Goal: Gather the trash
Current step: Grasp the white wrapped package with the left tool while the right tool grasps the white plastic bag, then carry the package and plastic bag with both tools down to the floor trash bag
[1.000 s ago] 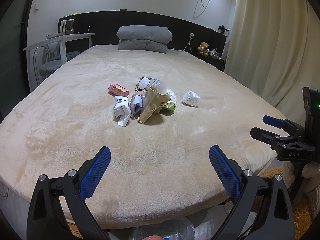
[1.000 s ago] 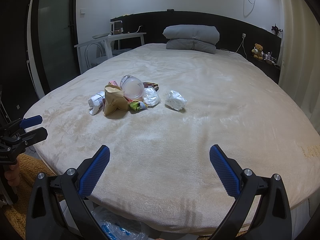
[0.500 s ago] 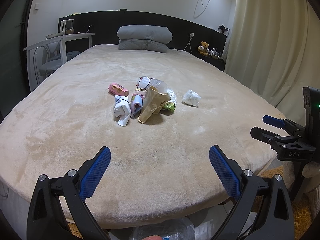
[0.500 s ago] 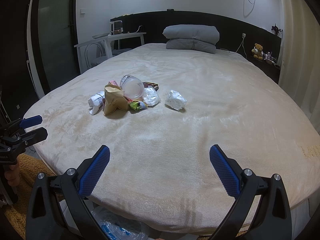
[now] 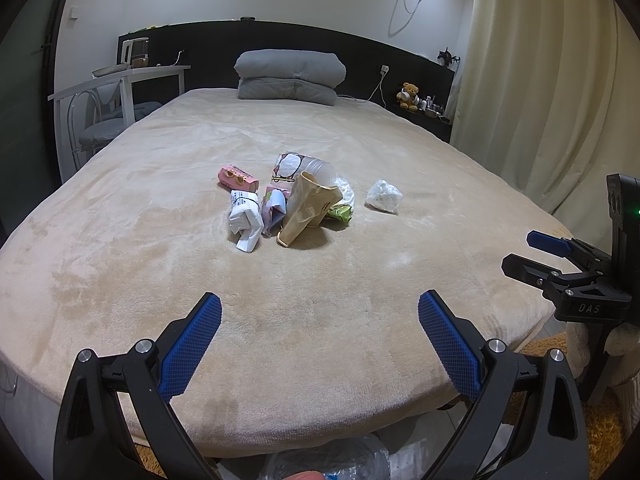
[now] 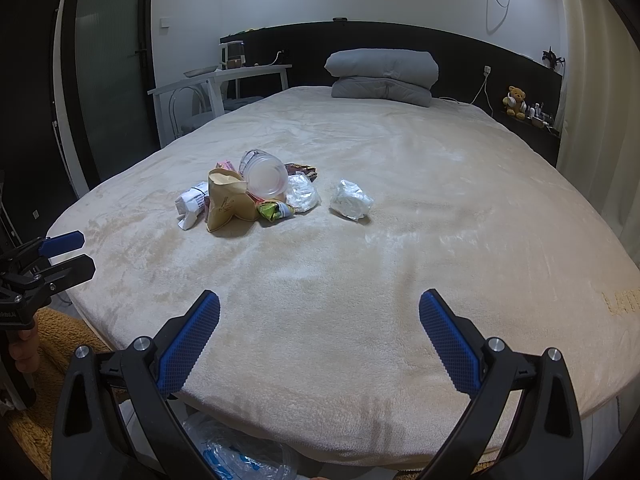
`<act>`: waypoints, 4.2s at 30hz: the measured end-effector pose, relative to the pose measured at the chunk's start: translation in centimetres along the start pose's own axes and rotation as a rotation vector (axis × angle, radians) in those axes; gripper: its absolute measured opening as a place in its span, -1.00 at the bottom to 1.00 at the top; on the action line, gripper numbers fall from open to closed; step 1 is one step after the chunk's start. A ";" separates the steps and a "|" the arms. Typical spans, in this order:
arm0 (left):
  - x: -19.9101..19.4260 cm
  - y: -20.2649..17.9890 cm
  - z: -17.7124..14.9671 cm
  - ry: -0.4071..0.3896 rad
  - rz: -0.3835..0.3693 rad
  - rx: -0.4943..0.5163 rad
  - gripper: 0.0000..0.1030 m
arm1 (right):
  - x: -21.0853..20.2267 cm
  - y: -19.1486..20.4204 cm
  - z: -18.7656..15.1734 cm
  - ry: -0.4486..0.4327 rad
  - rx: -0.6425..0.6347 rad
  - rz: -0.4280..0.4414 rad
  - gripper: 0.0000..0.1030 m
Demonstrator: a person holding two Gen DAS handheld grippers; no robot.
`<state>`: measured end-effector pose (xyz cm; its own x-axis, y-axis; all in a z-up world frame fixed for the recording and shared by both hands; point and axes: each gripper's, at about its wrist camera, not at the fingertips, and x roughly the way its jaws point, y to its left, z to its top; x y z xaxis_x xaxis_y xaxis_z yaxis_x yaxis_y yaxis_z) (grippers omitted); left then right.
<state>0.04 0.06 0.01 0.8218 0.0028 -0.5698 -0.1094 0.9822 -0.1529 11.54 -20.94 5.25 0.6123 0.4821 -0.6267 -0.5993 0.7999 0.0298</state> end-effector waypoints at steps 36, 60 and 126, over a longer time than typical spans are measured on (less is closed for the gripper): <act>13.4 9.3 8.1 0.207 -0.063 -0.030 0.69 | 16.1 -5.0 9.1 0.112 -0.048 0.086 0.68; 17.2 11.2 8.2 0.275 -0.125 -0.082 -0.32 | 23.7 -7.2 10.1 0.233 0.101 0.135 0.01; -4.8 -0.9 -6.8 0.088 -0.276 -0.173 -0.32 | -4.8 4.9 -7.1 0.143 0.296 0.271 0.00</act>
<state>-7.65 -2.15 -2.62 0.7832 -0.2828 -0.5538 0.0111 0.8969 -0.4422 2.02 -21.88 2.84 0.3625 0.6513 -0.6666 -0.5420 0.7292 0.4177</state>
